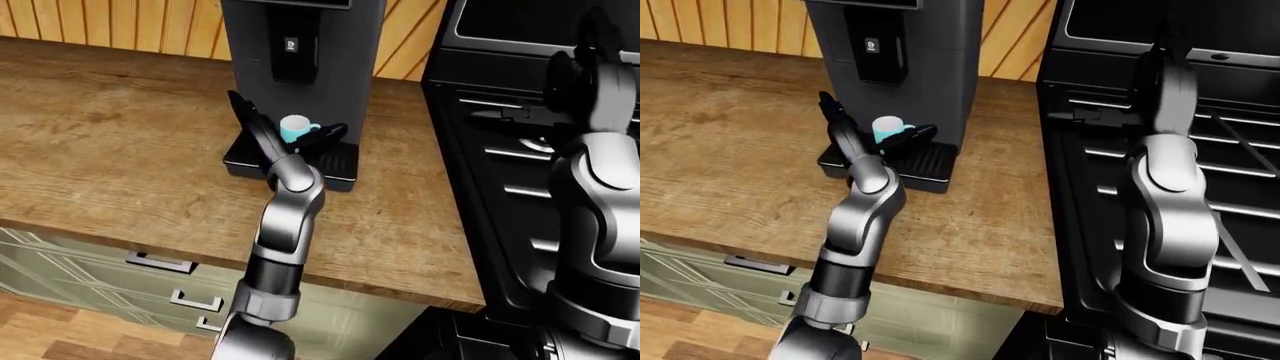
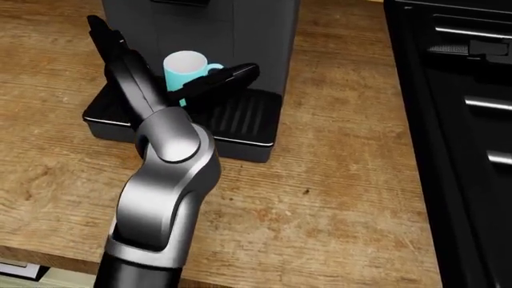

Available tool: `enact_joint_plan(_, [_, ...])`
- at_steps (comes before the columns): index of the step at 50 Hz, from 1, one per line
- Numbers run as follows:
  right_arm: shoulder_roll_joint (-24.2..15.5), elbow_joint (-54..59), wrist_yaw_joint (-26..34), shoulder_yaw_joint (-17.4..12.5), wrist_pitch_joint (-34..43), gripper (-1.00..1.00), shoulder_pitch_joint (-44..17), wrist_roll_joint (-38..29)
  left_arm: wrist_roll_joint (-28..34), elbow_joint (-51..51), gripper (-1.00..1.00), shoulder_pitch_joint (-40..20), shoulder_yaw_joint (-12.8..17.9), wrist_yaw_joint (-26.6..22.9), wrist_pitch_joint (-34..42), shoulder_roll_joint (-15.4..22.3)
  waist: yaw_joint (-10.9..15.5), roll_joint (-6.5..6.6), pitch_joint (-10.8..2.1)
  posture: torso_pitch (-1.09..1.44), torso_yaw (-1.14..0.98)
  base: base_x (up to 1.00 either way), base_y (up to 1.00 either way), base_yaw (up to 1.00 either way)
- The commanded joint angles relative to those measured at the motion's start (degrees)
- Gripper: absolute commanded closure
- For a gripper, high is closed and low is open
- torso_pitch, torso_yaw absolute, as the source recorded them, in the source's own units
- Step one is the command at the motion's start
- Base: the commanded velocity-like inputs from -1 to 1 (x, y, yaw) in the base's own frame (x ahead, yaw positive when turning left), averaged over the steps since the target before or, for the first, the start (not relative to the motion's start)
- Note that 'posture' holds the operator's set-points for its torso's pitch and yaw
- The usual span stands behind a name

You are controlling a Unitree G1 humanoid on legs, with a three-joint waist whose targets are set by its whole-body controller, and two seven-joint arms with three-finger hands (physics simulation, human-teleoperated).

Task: Pick the mug from under the coffee machine dispenser and place it on the counter.

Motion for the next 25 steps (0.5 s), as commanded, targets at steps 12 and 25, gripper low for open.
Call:
enact_joint_plan(12, [-1.2,-1.7,-0.3,-0.9,-1.6,-1.00,-1.6,0.1,-0.1,3.7,-1.00,-3.3,-0.3,3.0,-5.9,0.1,0.0,-0.32,-1.65,0.00,0.00,0.00,0.00,0.00])
enact_joint_plan(25, [-1.4,-1.8,-0.5,-1.1,-1.8,-1.00,-1.3,0.3,-0.6,6.2,-0.60,-3.7,-0.7,4.9,-7.1,-1.1,0.0,-0.29,-1.74,0.00,0.00,0.00,0.00,0.00])
